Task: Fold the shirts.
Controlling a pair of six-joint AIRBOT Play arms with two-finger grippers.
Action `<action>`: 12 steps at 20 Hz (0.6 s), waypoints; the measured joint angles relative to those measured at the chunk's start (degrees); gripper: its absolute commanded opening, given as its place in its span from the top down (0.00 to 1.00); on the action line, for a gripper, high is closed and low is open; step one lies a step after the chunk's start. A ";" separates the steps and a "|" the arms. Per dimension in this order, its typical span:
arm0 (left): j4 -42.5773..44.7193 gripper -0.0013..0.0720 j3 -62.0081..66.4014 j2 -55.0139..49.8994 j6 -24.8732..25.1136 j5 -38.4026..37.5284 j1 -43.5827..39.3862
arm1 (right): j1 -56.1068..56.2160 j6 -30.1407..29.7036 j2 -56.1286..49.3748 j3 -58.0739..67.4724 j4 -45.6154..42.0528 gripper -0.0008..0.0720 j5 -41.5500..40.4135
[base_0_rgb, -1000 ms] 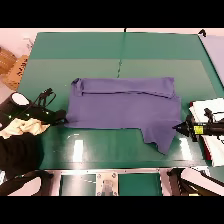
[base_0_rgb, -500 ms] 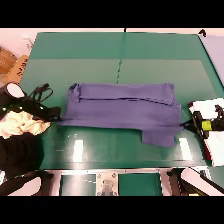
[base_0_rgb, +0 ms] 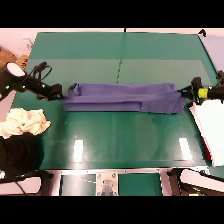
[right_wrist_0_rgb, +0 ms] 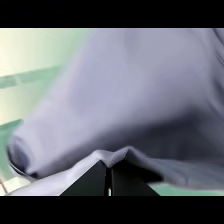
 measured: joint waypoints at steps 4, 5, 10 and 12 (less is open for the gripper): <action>-2.19 0.94 10.25 -10.64 -0.02 3.23 -2.62 | 3.72 0.04 -10.64 7.48 2.19 0.96 -5.01; -2.60 0.94 12.81 -13.11 -0.28 4.28 -3.34 | 4.37 0.04 -13.40 9.14 2.58 0.96 -6.12; -2.54 0.21 20.26 -20.06 -4.57 9.27 -4.09 | 5.42 0.02 -23.30 15.47 3.85 0.85 -9.18; -2.71 0.00 21.33 -20.87 -7.19 11.52 -3.19 | 4.94 -0.70 -24.96 17.64 4.22 0.65 -9.66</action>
